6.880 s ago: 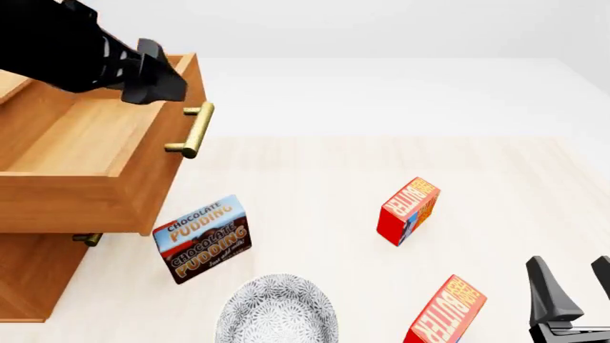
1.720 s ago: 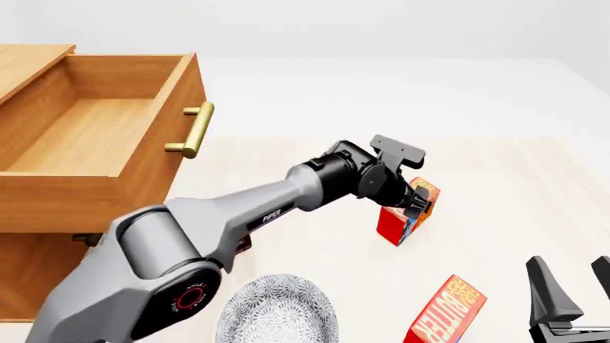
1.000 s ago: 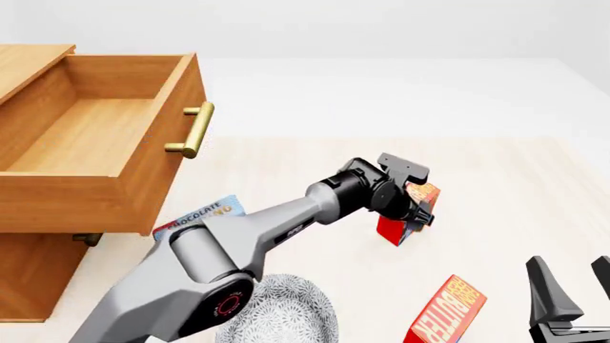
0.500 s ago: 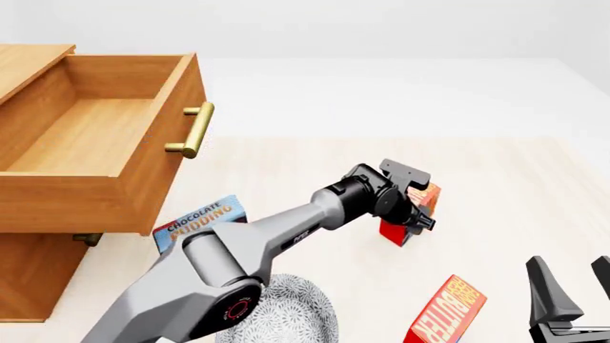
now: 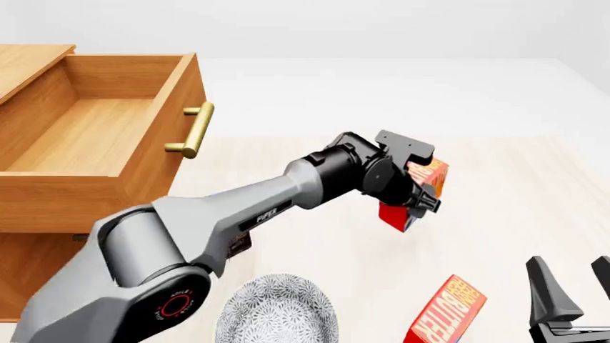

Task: Put the butter at the front in the top drawer of the cabinet and close it.

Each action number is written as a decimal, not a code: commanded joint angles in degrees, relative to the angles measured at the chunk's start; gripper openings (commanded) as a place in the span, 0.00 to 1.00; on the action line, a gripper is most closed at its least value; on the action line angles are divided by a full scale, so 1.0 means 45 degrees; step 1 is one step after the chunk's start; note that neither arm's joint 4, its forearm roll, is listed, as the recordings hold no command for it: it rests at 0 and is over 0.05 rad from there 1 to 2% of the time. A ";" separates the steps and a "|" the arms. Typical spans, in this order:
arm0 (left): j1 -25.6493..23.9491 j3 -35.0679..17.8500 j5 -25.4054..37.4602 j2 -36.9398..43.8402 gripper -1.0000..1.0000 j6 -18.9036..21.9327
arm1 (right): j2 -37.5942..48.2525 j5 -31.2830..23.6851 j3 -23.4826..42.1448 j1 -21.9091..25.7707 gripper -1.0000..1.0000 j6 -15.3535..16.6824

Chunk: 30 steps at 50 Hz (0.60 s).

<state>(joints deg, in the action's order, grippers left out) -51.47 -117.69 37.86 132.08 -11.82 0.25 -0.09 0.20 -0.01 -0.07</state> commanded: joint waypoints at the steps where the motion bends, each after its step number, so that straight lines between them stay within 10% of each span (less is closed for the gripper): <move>1: 0.0023 0.1125 0.0167 -0.2080 0.00 0.0432 | 0.0003 0.0013 -0.0004 -0.0002 1.00 -0.0001; 30: 0.1374 0.1494 0.2943 -0.5402 0.00 0.1482 | 0.0003 0.0013 -0.0004 0.0000 1.00 0.0000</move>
<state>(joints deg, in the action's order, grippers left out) -48.06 -110.46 46.83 112.90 -7.94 0.25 -0.09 0.20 -0.01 -0.07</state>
